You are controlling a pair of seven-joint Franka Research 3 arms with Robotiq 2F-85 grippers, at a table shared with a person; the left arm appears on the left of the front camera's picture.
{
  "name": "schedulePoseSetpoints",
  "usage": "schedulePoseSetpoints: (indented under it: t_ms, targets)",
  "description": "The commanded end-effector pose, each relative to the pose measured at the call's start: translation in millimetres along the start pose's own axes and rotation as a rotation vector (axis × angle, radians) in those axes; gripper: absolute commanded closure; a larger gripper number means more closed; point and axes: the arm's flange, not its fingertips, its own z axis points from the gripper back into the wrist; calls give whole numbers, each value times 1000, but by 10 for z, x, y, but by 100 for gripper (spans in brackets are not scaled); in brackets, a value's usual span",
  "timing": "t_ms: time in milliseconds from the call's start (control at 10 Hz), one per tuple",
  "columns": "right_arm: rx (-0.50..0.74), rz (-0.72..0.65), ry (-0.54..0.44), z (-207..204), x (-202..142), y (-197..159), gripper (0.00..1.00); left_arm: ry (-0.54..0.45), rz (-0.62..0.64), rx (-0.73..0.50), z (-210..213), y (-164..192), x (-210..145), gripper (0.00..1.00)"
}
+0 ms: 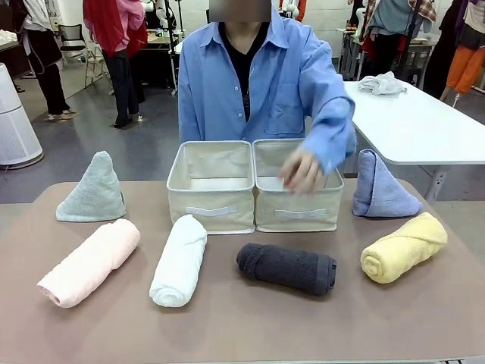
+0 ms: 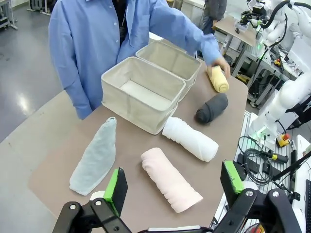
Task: Sort the towels based on their folding style.
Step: Pick up one triangle-folded towel and place it in the left Fabric basket.
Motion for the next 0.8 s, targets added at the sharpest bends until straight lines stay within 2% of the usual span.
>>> schedulePoseSetpoints:
  t_ms: [0, 700]
  targets:
    - [8, -2, 8, 28, 2, 0, 0, 2, 7, -6, 29, -4, 32, 0]
    - [8, -2, 8, 28, 2, 0, 0, 2, 7, -6, 29, -4, 32, 0]
